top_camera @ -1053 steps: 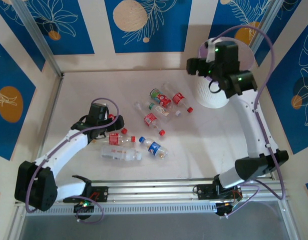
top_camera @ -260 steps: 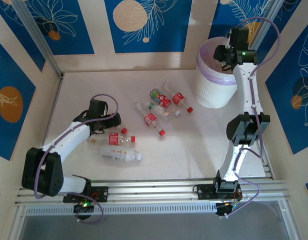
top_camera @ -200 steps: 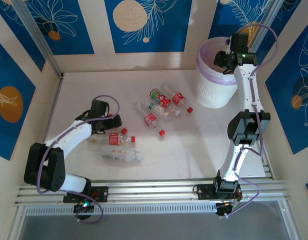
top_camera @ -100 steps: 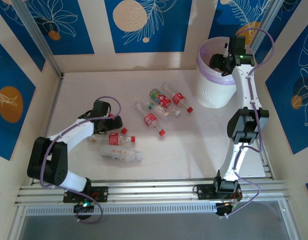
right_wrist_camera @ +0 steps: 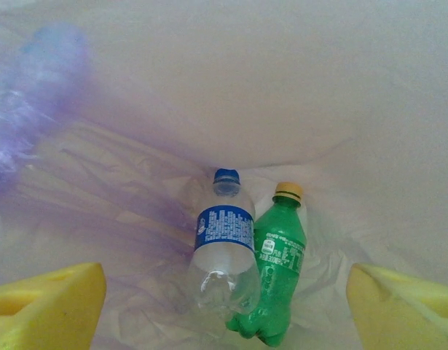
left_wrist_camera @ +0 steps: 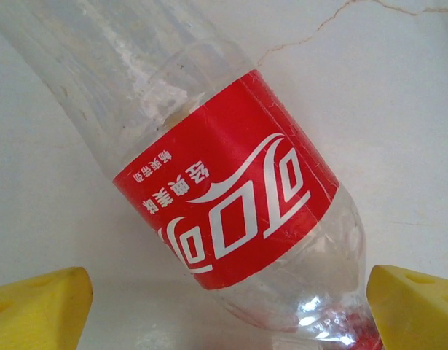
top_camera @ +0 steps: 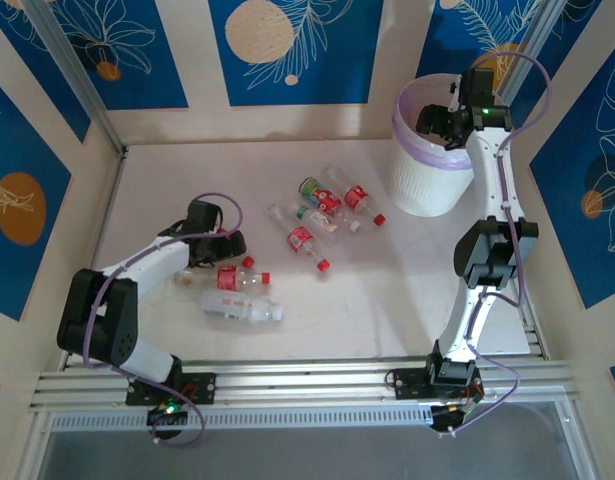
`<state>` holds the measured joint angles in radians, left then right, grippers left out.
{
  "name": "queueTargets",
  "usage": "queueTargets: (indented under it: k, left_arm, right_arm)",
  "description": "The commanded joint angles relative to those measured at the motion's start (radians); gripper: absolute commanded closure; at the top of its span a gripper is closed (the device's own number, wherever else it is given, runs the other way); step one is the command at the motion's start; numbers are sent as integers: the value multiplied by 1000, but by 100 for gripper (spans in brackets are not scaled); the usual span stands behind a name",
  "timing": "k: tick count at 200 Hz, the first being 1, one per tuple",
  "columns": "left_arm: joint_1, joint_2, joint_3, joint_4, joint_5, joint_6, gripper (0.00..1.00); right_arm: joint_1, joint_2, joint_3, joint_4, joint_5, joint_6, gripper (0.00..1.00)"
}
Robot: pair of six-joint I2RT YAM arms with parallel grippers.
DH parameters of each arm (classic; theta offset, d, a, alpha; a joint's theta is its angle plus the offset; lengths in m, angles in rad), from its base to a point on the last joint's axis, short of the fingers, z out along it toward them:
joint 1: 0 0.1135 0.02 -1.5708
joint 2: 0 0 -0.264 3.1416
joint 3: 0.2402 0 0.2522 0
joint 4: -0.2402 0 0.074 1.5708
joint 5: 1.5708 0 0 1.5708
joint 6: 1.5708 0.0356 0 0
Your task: Put the plastic bottles in the bin
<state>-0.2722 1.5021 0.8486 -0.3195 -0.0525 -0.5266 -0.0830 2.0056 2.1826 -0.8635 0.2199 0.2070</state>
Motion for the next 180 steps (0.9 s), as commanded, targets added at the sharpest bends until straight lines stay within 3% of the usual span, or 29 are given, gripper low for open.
queueTargets:
  k: [1,55,106,180]
  left_arm:
    - [4,21,26,19,14,-22,4]
    - [4,52,20,57,16,-41,7]
    - [2,114,31,100,34,-52,19]
    - [-7,160,86,85,30,-20,37]
  right_arm:
    - [-2,-90,46,-37,-30,-22,13]
    - [45,-240,-22,-35,-29,-51,11]
    - [119,-427,-173,-19,-35,-59,11]
    - [248,-749,-647,7,-239,71,12]
